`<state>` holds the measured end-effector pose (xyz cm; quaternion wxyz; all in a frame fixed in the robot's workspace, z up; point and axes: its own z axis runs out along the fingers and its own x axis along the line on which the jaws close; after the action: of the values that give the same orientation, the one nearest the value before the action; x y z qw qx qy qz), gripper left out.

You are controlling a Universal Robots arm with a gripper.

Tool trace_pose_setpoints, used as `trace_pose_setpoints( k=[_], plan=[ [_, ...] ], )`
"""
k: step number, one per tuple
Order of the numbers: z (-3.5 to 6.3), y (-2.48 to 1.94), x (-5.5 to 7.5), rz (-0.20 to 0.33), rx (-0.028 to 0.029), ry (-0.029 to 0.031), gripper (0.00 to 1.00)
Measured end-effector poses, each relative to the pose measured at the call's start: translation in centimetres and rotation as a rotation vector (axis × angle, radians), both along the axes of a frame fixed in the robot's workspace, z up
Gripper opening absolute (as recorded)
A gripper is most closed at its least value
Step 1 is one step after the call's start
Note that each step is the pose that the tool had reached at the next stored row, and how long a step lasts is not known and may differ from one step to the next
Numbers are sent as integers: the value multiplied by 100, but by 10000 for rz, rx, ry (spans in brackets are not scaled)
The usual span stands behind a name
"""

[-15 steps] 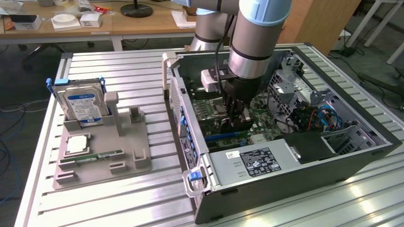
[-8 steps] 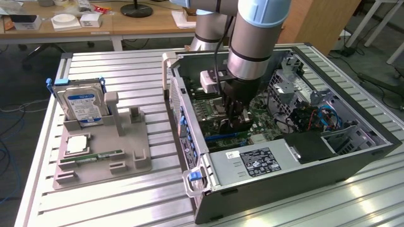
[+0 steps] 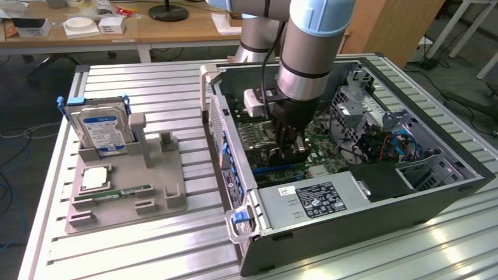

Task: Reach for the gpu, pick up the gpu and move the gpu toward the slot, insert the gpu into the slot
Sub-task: 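Insert the gpu into the slot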

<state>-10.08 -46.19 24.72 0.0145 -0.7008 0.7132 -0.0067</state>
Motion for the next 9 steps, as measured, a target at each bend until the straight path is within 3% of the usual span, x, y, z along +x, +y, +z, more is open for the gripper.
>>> trace_pose_setpoints(
  k=[9],
  plan=[
    [-18,33,-17,1,-2,1,27]
  ],
)
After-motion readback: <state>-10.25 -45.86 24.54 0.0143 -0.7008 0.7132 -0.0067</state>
